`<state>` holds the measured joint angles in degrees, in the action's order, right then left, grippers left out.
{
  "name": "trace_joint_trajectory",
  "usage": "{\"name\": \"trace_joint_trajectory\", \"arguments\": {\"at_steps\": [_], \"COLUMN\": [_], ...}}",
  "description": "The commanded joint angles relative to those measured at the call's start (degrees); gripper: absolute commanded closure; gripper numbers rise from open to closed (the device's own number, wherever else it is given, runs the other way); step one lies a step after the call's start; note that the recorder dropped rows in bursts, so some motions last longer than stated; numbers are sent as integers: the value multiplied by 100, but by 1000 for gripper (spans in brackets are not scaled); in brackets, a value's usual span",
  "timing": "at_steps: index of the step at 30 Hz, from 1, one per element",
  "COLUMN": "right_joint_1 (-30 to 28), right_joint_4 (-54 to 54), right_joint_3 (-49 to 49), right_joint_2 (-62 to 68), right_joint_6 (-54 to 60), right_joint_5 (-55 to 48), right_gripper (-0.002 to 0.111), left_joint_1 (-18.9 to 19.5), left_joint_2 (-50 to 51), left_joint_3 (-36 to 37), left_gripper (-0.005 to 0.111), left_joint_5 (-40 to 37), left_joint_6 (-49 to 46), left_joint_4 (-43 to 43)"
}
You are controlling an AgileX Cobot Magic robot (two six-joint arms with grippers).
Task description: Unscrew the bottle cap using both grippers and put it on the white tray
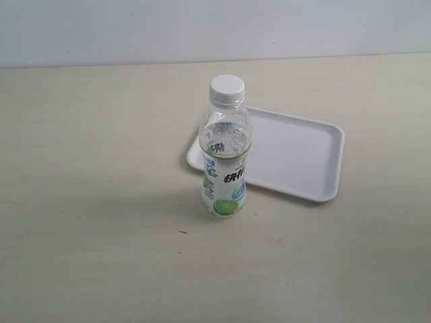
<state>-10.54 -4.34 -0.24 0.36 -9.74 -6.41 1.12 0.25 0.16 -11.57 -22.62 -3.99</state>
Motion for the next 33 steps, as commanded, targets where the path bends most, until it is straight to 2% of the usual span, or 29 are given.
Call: {"name": "trace_joint_trajectory", "arguments": {"at_steps": [1,8,11,13,14,15,16,22,24,26,28,30,32,33], "right_joint_1": [19,19,19,19,19,19,19,19,19,19,19,19,19,19], "right_joint_4": [-8,-8,-8,-8,-8,-8,-8,-8,-8,-8,-8,-8,-8,-8], "right_joint_3": [24,24,24,24,24,24,24,24,24,24,24,24,24,24], "right_joint_2": [-36,-36,-36,-36,-36,-36,-36,-36,-36,-36,-36,-36,-36,-36], "right_joint_6": [3,3,3,3,3,3,3,3,3,3,3,3,3,3], "right_joint_5": [10,10,10,10,10,10,10,10,10,10,10,10,10,10], "right_gripper": [108,108,108,108,108,108,108,108,108,108,108,108,108,108], "left_joint_1": [-34,-34,-34,-34,-34,-34,-34,-46,-46,-57,-57,-57,-57,-57], "left_joint_2": [-25,-25,-25,-25,-25,-25,-25,-25,-25,77,694,1770,2877,3261], "left_joint_3": [-16,-16,-16,-16,-16,-16,-16,-16,-16,-16,-465,-1299,-2273,-2583], "left_gripper": [107,107,107,107,107,107,107,107,107,107,107,107,107,107], "left_joint_5": [-13,-13,241,378,537,691,691,818,1259,2223,2558,2326,1538,1280], "left_joint_6": [-866,-866,-715,-334,59,1066,1249,1284,1479,1502,1865,2698,3654,3705], "left_joint_4": [344,344,142,-375,-948,-2364,-2774,-3045,-3555,-3504,-2959,-1532,57,325]}}
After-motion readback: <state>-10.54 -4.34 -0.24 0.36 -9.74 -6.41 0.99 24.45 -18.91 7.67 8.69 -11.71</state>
